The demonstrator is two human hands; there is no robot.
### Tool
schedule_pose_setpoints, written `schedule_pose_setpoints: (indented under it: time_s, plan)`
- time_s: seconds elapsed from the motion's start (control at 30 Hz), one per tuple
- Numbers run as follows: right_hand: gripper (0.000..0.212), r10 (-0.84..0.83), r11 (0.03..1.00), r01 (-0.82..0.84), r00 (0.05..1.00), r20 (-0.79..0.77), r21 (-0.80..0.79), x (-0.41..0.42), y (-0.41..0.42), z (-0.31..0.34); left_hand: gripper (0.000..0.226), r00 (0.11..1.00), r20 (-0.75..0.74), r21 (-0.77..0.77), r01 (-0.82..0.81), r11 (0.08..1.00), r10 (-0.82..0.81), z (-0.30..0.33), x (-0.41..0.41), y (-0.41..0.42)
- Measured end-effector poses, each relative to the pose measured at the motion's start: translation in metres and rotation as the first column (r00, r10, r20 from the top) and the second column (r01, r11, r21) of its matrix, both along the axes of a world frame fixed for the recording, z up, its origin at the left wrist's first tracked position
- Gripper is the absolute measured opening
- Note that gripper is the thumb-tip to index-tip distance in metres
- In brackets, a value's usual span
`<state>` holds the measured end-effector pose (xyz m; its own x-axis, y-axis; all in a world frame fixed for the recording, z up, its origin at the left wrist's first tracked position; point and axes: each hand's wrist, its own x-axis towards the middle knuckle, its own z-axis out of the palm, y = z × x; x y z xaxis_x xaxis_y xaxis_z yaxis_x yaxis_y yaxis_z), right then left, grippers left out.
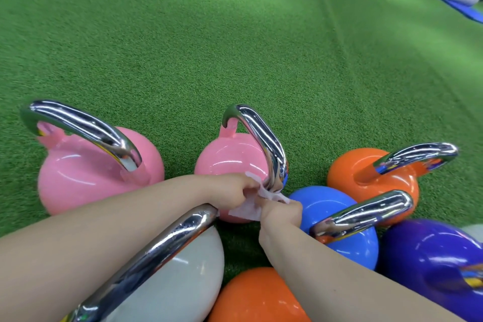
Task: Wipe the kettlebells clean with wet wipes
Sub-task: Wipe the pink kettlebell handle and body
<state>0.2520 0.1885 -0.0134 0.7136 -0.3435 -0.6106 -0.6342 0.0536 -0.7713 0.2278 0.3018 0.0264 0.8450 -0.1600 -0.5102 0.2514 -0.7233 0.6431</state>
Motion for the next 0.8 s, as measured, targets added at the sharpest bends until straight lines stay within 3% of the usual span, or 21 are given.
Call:
schedule_pose_setpoints:
  time_s: [0.13, 0.3, 0.43, 0.53, 0.67, 0.8]
  plan:
    - [0.015, 0.270, 0.949, -0.228, 0.946, 0.181, -0.219, -0.009, 0.002, -0.003, 0.053, 0.997, 0.033, -0.053, -0.067, 0.996, 0.068, -0.002, 0.002, 0.001]
    - [0.016, 0.371, 0.909, -0.300, 0.899, 0.233, -0.289, -0.005, 0.001, -0.006, 0.035, 0.968, 0.093, -0.060, -0.229, 0.972, 0.234, -0.006, 0.001, 0.000]
    - [0.031, 0.508, 0.840, -0.401, 0.819, 0.269, -0.365, -0.003, -0.011, -0.008, 0.034, 0.948, 0.057, -0.132, -0.304, 0.944, 0.313, -0.012, 0.003, 0.003]
    - [0.036, 0.655, 0.732, -0.508, 0.709, 0.262, -0.454, 0.009, -0.023, 0.000, 0.035, 0.913, 0.047, -0.185, -0.391, 0.902, 0.405, -0.016, 0.006, 0.006]
    - [0.033, 0.808, 0.589, -0.708, 0.524, 0.268, -0.390, 0.024, -0.031, 0.014, 0.038, 0.889, 0.042, -0.215, -0.437, 0.873, 0.455, -0.019, 0.006, 0.007]
    - [0.050, 0.806, 0.573, -0.798, 0.508, 0.303, -0.187, 0.025, -0.030, 0.029, 0.038, 0.883, 0.019, -0.236, -0.452, 0.860, 0.469, -0.018, 0.007, 0.005]
